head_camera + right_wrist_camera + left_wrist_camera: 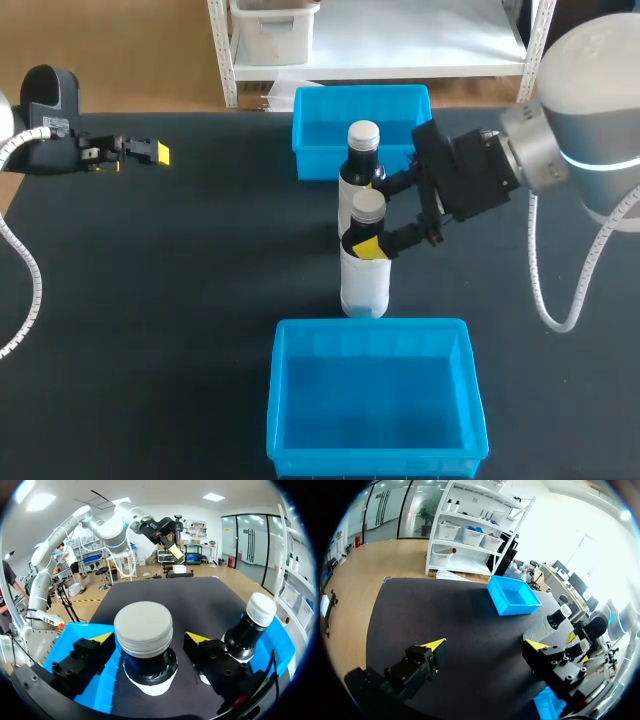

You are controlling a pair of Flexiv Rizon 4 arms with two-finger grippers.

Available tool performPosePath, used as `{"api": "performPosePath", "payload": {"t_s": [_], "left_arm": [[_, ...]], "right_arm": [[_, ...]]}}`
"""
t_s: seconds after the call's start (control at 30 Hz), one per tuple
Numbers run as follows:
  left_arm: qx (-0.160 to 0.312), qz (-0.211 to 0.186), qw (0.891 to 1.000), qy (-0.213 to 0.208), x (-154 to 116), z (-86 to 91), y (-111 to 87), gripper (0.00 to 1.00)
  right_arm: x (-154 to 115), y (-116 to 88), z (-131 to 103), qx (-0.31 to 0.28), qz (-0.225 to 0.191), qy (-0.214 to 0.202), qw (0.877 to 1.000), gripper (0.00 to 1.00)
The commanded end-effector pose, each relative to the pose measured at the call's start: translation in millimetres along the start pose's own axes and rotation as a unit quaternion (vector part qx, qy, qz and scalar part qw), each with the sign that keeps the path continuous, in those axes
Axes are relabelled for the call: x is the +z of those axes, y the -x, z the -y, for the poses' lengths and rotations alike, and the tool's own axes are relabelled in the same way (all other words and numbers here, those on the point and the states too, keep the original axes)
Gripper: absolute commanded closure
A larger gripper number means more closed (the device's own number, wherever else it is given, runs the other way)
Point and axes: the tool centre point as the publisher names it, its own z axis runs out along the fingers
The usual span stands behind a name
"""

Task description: Pick up the bottle, and place it in the far bin if it is heavy, or in the near bin if it is light.

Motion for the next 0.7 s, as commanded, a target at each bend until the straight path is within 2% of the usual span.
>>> {"api": "performPosePath", "payload": {"t_s": [0.03, 0.2, 0.23, 0.3, 0.4, 0.63, 0.7], "left_arm": [[0.0, 0.0, 1.0, 0.0, 0.0, 0.0, 0.0, 0.0], [0.0, 0.0, 1.0, 0.0, 0.0, 0.0, 0.0, 0.0], [0.0, 0.0, 1.0, 0.0, 0.0, 0.0, 0.0, 0.0], [0.0, 0.0, 1.0, 0.0, 0.0, 0.0, 0.0, 0.0], [0.0, 0.0, 1.0, 0.0, 0.0, 0.0, 0.0, 0.0], [0.0, 0.0, 1.0, 0.0, 0.0, 0.0, 0.0, 0.0], [0.0, 0.0, 1.0, 0.0, 0.0, 0.0, 0.0, 0.0]], "right_arm": [[0.1, 0.2, -0.7, -0.001, 0.003, 0.0, 1.0, 0.13], [0.6, 0.7, -1.2, -0.002, 0.004, 0.002, 1.0, 0.16], [0.7, 0.8, -1.2, -0.002, 0.004, 0.002, 1.0, 0.25], [0.7, 0.9, -1.3, -0.002, 0.005, 0.002, 1.0, 0.31], [0.6, 1.4, -1.7, -0.002, 0.006, 0.002, 1.0, 0.48], [1.0, 1.6, -2.9, -0.004, 0.005, 0.003, 1.0, 0.61], [0.8, 1.7, -3.7, -0.005, 0.006, 0.002, 1.0, 0.72]]}}
